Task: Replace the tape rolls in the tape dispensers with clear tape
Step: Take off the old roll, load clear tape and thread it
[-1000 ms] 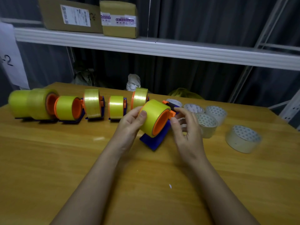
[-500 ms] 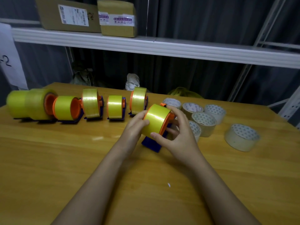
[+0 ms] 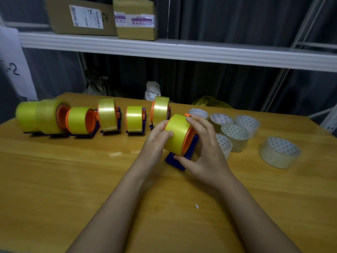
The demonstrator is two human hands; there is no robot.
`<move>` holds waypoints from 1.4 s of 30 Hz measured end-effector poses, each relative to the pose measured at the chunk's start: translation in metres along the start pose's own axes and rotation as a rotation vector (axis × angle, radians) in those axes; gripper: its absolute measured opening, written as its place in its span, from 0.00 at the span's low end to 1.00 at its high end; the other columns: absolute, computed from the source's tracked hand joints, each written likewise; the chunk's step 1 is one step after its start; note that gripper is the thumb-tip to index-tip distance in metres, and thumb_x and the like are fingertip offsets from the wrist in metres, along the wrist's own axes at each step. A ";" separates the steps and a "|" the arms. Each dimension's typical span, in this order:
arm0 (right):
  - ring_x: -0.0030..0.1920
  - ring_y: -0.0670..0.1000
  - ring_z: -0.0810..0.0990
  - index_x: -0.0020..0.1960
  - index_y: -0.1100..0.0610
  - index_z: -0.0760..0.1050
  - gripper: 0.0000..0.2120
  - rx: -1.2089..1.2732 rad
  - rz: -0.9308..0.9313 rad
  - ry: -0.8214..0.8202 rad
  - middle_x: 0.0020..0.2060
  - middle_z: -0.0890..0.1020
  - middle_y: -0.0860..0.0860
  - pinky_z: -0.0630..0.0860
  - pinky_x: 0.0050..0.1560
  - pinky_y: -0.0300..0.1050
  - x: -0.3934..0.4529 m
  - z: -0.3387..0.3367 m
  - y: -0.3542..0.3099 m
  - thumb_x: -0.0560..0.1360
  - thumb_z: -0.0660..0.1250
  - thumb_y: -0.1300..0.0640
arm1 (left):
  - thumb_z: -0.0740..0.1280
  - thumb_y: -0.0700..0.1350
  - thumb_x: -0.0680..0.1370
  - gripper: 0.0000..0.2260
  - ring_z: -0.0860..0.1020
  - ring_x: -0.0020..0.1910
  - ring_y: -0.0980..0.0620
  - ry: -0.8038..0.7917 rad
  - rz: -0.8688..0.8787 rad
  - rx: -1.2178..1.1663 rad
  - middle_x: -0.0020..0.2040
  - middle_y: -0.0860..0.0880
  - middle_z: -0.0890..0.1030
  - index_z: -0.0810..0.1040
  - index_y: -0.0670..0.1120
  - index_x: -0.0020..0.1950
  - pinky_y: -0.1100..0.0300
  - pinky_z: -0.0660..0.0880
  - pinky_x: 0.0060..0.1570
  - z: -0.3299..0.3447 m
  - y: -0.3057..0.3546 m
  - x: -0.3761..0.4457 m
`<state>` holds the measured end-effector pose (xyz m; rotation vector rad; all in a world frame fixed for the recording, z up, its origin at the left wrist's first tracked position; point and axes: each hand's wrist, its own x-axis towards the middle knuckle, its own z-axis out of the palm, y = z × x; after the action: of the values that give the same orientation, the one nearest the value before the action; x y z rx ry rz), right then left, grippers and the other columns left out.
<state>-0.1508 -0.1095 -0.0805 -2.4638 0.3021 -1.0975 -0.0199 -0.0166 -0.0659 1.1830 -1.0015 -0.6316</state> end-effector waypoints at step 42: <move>0.71 0.46 0.66 0.74 0.36 0.54 0.43 0.378 0.235 -0.079 0.71 0.61 0.40 0.74 0.65 0.49 -0.001 0.001 0.000 0.67 0.74 0.49 | 0.58 0.48 0.72 0.12 0.76 0.41 0.63 0.039 0.036 0.035 0.42 0.58 0.78 0.75 0.54 0.54 0.70 0.73 0.39 0.006 0.005 -0.005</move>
<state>-0.1506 -0.1086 -0.0815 -2.0708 0.3175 -0.8666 -0.0277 -0.0136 -0.0620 1.2010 -1.0017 -0.5626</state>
